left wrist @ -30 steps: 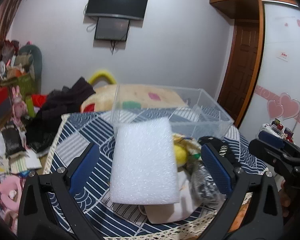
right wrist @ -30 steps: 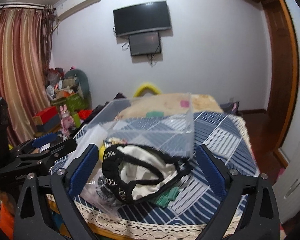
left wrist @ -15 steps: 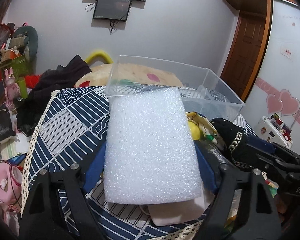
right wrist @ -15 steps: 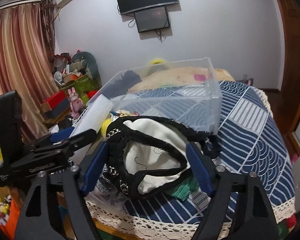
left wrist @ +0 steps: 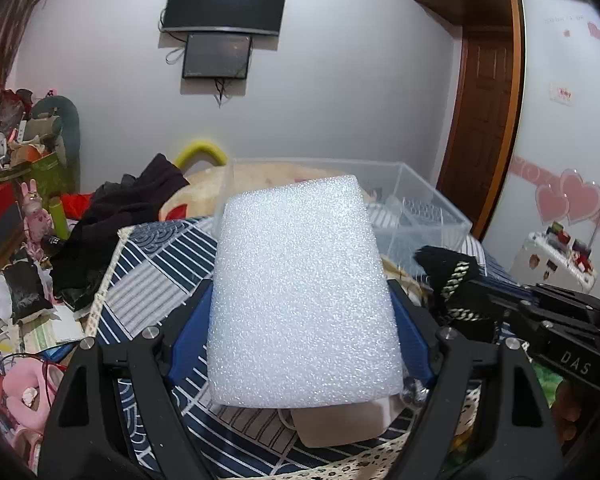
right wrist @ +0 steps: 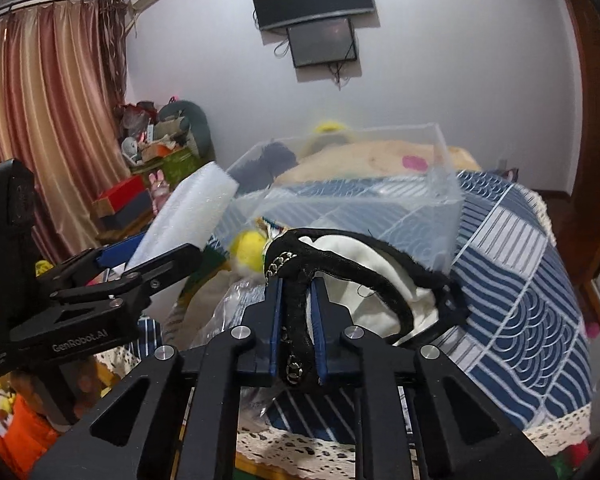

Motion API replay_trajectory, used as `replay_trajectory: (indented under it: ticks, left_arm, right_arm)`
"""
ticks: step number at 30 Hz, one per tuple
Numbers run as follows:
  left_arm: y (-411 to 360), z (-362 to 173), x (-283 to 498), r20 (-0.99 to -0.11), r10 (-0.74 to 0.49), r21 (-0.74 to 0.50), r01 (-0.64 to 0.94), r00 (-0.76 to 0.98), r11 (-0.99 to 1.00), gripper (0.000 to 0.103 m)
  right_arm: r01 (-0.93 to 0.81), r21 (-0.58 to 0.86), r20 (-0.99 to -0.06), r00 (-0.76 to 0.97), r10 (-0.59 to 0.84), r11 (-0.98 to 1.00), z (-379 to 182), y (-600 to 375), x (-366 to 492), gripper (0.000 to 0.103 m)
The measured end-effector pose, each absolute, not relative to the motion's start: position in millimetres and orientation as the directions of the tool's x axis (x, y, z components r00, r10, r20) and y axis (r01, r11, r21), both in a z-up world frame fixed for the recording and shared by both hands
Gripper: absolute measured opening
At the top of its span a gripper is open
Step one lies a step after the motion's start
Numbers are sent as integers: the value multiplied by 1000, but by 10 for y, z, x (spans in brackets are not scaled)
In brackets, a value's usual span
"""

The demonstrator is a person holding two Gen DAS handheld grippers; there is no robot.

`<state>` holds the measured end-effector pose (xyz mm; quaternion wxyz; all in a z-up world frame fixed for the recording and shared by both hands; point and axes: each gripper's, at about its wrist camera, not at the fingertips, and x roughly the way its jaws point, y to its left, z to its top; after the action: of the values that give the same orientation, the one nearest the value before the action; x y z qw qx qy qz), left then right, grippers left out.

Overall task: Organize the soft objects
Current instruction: 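Grasp the white foam sheet with the left tool while the right tool grasps the black lace bra, then lower the foam sheet into the clear box with the left tool while the right tool drops the bra in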

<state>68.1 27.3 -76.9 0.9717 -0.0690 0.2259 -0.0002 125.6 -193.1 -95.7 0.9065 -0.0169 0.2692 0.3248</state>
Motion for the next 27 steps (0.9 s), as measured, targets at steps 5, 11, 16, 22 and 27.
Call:
replay_trajectory:
  ticks: [5, 11, 16, 22, 27]
  left_arm:
    - [327, -617, 614, -402, -15, -136, -44, 916, 990, 82]
    - [334, -454, 623, -375, 0, -119, -48, 927, 992, 82]
    - [390, -279, 689, -347, -15, -140, -37, 938, 989, 82]
    - [432, -117, 879, -326, 5, -125, -49, 945, 991, 82]
    - [470, -93, 1134, -351, -3, -131, -46, 936, 990, 82]
  right_arm:
    - [-564, 131, -443, 702, 557, 815, -794, -2075, 1215, 11]
    - [-530, 122, -380, 756, 533, 839, -546, -2250, 1175, 11]
    - [-524, 96, -326, 787, 524, 847, -327, -2265, 1167, 11]
    - [-529, 77, -281, 801, 528, 845, -162, -2187, 1294, 11]
    - [-539, 70, -281, 797, 535, 839, -140, -2034, 1475, 11]
